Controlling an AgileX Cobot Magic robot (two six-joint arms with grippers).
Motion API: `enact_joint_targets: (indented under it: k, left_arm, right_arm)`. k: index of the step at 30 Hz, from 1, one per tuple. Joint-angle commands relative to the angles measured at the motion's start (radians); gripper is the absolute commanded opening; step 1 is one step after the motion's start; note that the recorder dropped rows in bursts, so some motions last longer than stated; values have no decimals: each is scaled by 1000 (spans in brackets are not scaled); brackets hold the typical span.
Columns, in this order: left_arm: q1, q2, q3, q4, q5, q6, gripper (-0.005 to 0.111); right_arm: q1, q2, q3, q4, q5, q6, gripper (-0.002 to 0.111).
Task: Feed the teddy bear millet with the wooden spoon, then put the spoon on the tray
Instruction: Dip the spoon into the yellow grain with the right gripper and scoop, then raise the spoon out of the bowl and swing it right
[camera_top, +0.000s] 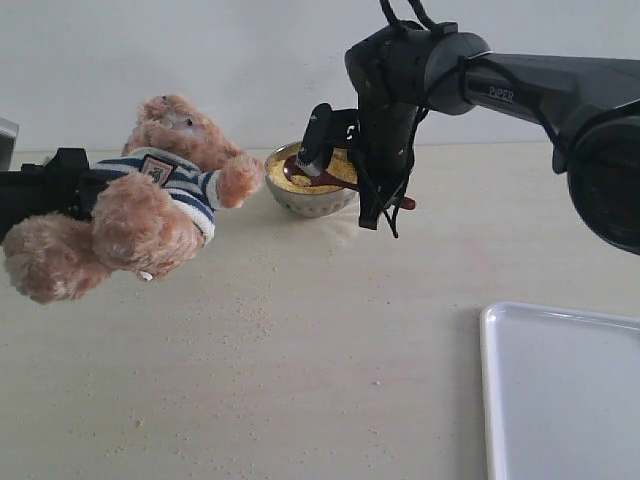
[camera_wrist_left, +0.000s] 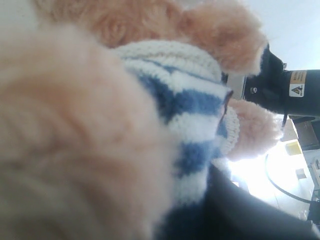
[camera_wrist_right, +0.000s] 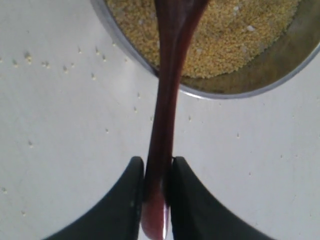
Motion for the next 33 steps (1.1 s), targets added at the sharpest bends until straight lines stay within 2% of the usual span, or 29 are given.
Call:
enact_joint_targets:
  k: [1,20,26,33]
  left_arm:
    - [4,-1,0,-20,24,8,5]
    - [4,-1,0,-20,18,8,5]
    - [4,-1,0,-20,18,8,5]
    - [4,-1,0,-20,23,8,5]
  right_arm:
    - [-9,-6,-3,12,15,-9,0]
    - [-9,-6,-5,43,60,12,0]
    - [-9,-6,-64,60,84,22,0]
    - [-39,-6,-125,169,152,17,0]
